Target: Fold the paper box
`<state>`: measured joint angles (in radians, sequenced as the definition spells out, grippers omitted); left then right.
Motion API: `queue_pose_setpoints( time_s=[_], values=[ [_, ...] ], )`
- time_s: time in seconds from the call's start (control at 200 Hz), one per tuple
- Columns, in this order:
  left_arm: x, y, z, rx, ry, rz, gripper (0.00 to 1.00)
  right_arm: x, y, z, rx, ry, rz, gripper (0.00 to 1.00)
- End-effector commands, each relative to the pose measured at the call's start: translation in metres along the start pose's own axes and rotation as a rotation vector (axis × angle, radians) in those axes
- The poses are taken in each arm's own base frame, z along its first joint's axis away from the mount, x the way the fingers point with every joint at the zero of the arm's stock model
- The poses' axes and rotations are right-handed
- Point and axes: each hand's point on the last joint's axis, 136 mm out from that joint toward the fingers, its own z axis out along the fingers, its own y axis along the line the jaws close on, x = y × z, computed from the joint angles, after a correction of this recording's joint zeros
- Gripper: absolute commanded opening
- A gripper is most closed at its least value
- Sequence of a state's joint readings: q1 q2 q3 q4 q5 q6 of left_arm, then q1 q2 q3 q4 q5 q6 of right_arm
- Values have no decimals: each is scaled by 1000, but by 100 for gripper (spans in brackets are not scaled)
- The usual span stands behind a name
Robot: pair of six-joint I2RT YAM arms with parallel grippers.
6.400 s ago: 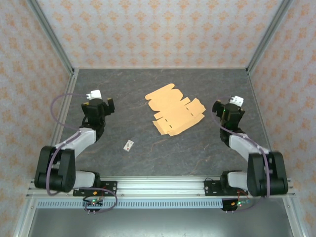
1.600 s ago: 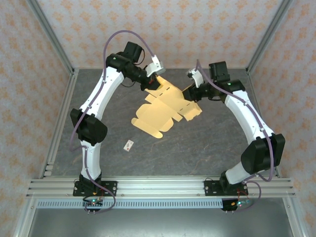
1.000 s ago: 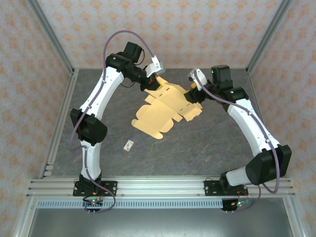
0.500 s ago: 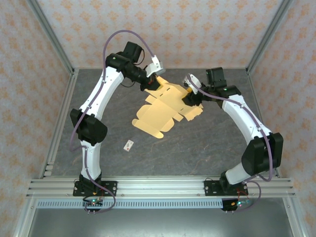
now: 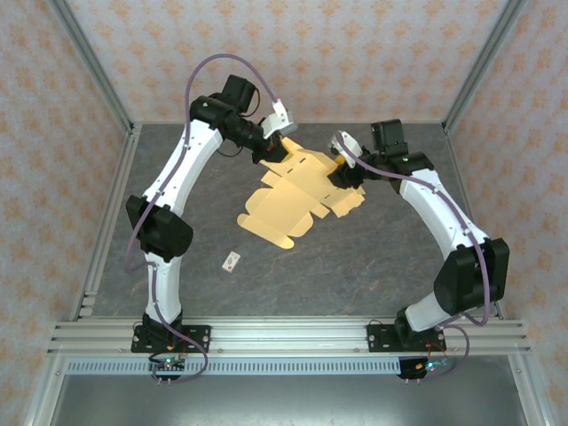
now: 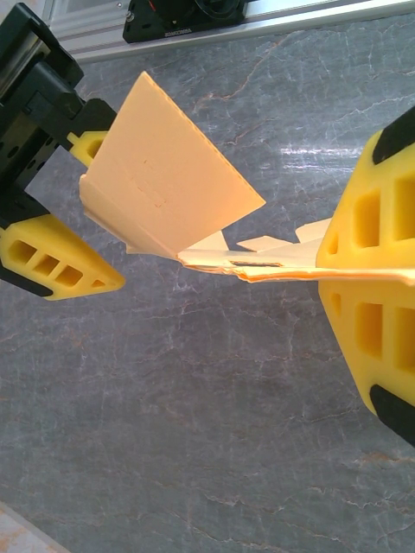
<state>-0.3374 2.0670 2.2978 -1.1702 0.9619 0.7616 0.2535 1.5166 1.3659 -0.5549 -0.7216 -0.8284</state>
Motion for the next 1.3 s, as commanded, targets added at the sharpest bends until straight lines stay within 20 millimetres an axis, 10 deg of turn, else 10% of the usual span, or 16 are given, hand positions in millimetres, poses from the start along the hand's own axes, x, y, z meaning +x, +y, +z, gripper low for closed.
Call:
queue_pose_setpoints(
  time_s=[0.0,0.475,1.296],
  values=[
    [-2,0,-5,12,-10,4,0,-26,-8,-21,58,-61,-67,42],
    [-4,2,-4,8,-21,-16,0,-28,-16,-24,150,-70,-75,12],
    [-18,18,7,22,-92,-181,0,-40,-14,12,858,-85,-373,10]
  ],
)
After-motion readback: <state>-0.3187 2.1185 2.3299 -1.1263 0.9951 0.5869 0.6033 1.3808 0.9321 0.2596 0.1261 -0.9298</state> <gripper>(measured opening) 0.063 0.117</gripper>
